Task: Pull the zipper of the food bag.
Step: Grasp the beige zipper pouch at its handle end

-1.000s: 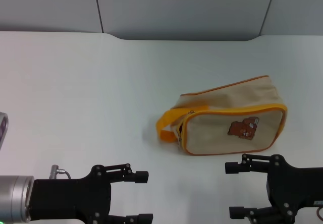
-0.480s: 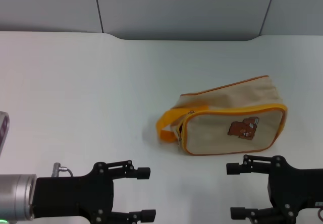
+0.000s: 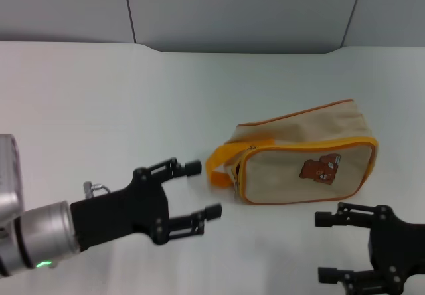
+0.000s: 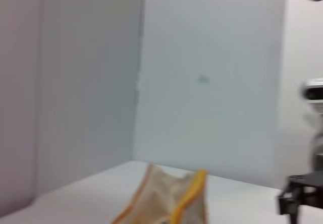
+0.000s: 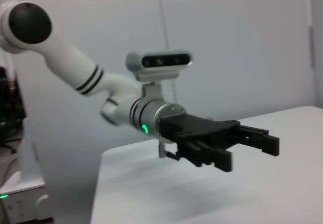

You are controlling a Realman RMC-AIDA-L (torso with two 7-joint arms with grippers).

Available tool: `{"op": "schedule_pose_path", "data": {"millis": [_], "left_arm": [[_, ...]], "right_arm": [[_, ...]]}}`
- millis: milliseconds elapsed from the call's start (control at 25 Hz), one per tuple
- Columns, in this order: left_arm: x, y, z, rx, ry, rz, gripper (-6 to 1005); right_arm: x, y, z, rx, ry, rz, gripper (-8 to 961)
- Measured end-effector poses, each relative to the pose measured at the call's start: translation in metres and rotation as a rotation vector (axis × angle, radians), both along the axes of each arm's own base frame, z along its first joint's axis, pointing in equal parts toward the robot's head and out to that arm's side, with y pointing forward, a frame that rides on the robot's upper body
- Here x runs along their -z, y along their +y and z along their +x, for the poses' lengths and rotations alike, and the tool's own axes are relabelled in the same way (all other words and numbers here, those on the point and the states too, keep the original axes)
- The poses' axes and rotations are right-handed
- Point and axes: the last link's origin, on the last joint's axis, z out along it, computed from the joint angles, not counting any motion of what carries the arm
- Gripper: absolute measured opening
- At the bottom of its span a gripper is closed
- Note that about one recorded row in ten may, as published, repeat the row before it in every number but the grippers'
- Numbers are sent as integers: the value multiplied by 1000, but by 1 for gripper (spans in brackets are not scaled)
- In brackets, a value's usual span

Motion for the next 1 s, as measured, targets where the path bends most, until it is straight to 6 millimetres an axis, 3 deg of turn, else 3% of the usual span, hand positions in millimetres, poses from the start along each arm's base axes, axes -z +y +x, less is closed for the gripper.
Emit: {"op": "schedule_pose_path", "data": {"millis": [400,920,1000], "left_arm": [[43,29,16,-34,111,109,793],[59,44,30,-58,168,117,787],[60,44,30,-59,169,117,724]], "right_arm": [[-5,-6,9,34,-1,20,816],[-7,-8,12,40,-5,32,816],[-7,-8,12,40,-4,36,816]]}}
